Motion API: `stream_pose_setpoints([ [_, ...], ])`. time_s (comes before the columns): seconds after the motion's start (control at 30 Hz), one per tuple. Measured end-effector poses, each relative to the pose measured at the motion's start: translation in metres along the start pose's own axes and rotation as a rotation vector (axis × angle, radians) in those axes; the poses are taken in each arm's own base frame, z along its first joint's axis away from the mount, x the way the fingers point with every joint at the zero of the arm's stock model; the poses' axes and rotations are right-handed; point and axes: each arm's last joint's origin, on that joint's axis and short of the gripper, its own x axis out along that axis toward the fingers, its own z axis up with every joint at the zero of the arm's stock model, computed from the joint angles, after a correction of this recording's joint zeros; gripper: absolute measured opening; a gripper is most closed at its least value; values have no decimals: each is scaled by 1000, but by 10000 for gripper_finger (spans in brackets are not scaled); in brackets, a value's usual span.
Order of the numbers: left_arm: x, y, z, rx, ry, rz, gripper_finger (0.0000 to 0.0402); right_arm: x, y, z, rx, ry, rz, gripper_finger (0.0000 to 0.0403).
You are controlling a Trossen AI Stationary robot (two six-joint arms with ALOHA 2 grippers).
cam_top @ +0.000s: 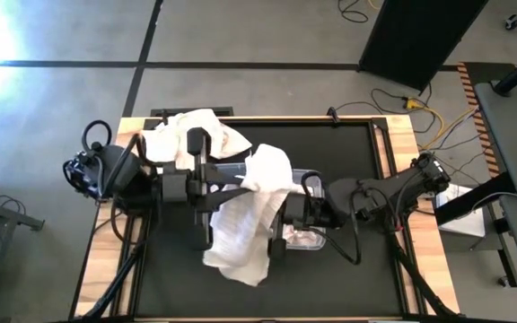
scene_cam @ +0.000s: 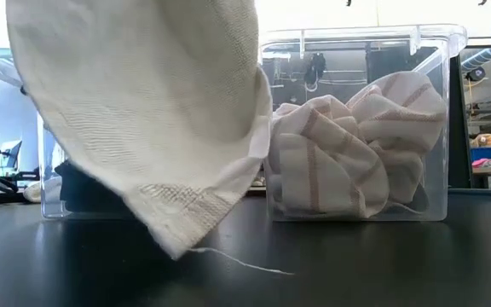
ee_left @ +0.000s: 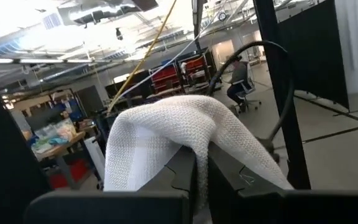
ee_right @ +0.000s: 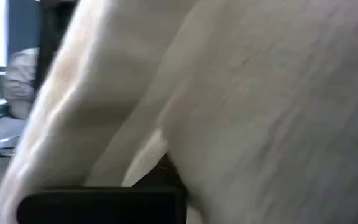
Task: Sort towels by color in basket
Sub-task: Put the bottom white towel into the right transparent bin
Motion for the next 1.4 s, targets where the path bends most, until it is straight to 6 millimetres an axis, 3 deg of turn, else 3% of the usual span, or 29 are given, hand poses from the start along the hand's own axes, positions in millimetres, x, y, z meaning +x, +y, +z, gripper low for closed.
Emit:
stream_pose_setpoints([
  [0.07, -1, 1, -1, -9, 14, -3, 6, -1, -2, 2, -20, -1, -15, 26],
  [0.2, -7, 4, -4, -2, 86, 36, 12, -7, -8, 7, -38, 35, -114, 14],
  [0.33, -20, 13, -10, 37, 211, 97, 45, -21, -21, 17, -50, 96, -201, 11],
  [0.6, -64, 34, -26, 57, 476, 101, 132, -66, -60, 43, -65, 213, -453, 10],
  [0.8, -93, 46, -39, 18, 655, 111, 160, -106, -92, 71, -8, 177, -558, 10],
  [0.97, -99, 49, -41, -15, 675, 122, 162, -131, -104, 80, 101, 133, -403, 9],
  [1.17, -99, 48, -41, -13, 676, 121, 162, -144, -102, 72, 239, 201, -155, 9],
  [1.27, -97, 47, -41, -9, 678, 120, 162, -136, -95, 64, 308, 234, -149, 9],
  [1.4, -97, 47, -41, -5, 680, 118, 162, -106, -74, 54, 364, 221, -52, 9],
])
